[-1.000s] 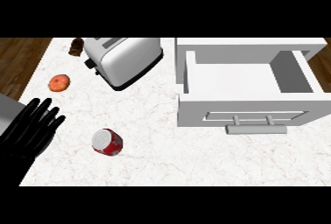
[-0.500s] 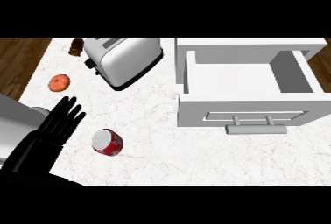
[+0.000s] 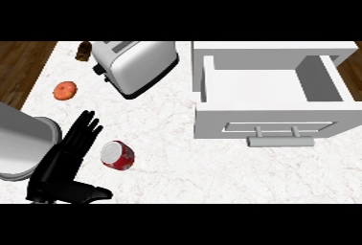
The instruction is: Pick up the can, place it into the drawer and close the drawer
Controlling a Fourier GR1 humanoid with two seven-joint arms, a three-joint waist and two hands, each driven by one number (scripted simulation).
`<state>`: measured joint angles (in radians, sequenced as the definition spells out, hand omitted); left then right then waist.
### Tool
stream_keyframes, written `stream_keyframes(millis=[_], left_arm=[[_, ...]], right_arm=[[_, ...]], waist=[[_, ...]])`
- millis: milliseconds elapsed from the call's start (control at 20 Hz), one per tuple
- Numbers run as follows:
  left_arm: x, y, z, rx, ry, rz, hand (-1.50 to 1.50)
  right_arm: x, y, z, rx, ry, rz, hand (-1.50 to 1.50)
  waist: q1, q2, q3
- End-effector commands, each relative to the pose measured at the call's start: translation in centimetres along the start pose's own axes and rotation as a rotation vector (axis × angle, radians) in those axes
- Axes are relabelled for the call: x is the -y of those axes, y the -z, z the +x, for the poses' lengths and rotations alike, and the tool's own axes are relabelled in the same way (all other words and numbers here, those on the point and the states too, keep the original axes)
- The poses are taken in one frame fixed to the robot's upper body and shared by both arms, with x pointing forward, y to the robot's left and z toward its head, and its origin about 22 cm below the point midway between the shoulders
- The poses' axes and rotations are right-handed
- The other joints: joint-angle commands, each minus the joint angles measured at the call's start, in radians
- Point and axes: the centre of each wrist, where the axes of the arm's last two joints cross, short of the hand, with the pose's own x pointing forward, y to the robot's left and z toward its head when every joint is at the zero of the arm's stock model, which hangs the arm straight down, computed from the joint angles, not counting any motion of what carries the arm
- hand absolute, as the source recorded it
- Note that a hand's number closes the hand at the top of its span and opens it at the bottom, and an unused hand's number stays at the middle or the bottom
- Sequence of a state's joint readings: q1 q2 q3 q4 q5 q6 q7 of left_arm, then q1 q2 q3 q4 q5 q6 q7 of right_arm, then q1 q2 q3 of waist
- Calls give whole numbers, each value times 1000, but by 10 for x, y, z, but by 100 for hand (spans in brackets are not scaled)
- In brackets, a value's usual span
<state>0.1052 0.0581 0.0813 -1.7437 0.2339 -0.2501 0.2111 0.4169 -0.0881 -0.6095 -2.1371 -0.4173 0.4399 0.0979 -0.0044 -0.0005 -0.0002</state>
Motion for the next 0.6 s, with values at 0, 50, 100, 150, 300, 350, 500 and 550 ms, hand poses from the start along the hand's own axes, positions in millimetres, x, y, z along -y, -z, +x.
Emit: stream_keyframes(millis=[0, 50, 100, 150, 300, 350, 500, 550], left_arm=[[-7, 11, -19, 3, 22, 52, -150], [-8, -2, -26, 21, 18, 43, -150], [-18, -8, -46, -2, 12, 48, -150], [-13, 2, -47, 3, 21, 60, -150], [-35, -5, -69, -8, 36, 80, -150], [-19, 16, -68, -12, 29, 89, -150], [-52, 9, -75, -24, 37, 113, -150], [-61, -1, -74, -24, 19, 117, -150]], right_arm=[[-3, -3, 7, -6, 14, -8, -150], [-3, -18, 2, 0, 10, 7, -150], [1, 5, 5, 0, 2, -10, -150], [-5, -4, 3, -6, 1, -13, -150], [-2, -17, 13, 11, -12, 3, -150], [17, -13, 6, 16, -10, -6, -150], [-1, -17, 17, -3, -3, -8, -150], [13, -5, -7, 6, 8, 7, -150]], waist=[[-1, 0, 0], [-1, -1, 0], [2, 1, 0], [0, 0, 0], [-2, 0, 0], [-3, 0, 0], [-3, 1, 0], [1, 1, 0]])
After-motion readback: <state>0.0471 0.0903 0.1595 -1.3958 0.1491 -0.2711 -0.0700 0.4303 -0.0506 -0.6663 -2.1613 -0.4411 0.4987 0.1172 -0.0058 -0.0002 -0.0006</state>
